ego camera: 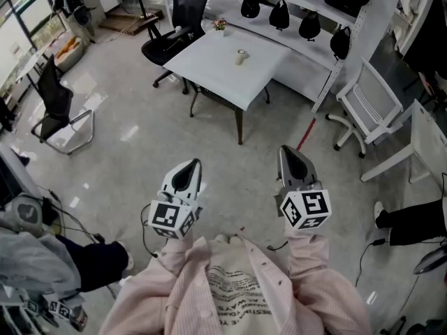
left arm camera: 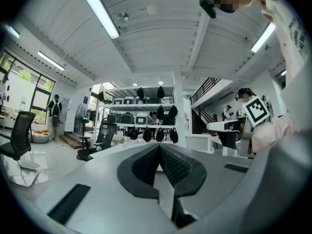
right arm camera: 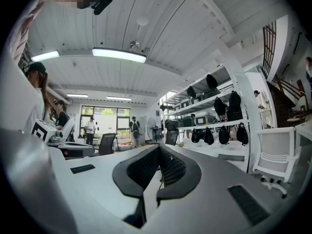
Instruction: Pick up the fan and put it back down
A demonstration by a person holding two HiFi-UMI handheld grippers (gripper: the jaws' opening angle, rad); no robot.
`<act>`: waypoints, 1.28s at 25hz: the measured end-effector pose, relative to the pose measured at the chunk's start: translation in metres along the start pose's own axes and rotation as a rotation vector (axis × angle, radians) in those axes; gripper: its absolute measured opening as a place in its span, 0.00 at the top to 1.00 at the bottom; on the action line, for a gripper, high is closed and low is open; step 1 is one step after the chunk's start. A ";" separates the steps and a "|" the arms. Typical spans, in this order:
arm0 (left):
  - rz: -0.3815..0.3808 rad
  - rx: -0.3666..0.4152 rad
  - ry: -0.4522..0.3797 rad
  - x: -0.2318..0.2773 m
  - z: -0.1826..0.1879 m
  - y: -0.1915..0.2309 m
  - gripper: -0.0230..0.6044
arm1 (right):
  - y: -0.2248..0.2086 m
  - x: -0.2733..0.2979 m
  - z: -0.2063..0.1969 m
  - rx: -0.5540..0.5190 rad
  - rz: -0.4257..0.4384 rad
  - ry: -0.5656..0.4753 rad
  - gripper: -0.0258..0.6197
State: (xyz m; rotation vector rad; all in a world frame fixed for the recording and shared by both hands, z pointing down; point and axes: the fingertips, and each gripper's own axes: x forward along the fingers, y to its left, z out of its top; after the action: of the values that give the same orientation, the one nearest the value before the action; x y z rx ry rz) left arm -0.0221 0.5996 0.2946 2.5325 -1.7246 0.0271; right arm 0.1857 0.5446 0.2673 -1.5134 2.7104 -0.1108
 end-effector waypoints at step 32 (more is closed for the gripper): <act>0.002 -0.028 0.013 0.049 -0.029 -0.007 0.96 | -0.039 0.036 -0.033 0.079 0.056 0.020 0.63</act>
State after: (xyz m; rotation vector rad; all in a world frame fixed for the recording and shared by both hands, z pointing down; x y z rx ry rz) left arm 0.0029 0.5586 0.3262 2.5054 -1.7104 0.0186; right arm 0.1978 0.4955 0.3034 -1.4224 2.7255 -0.2299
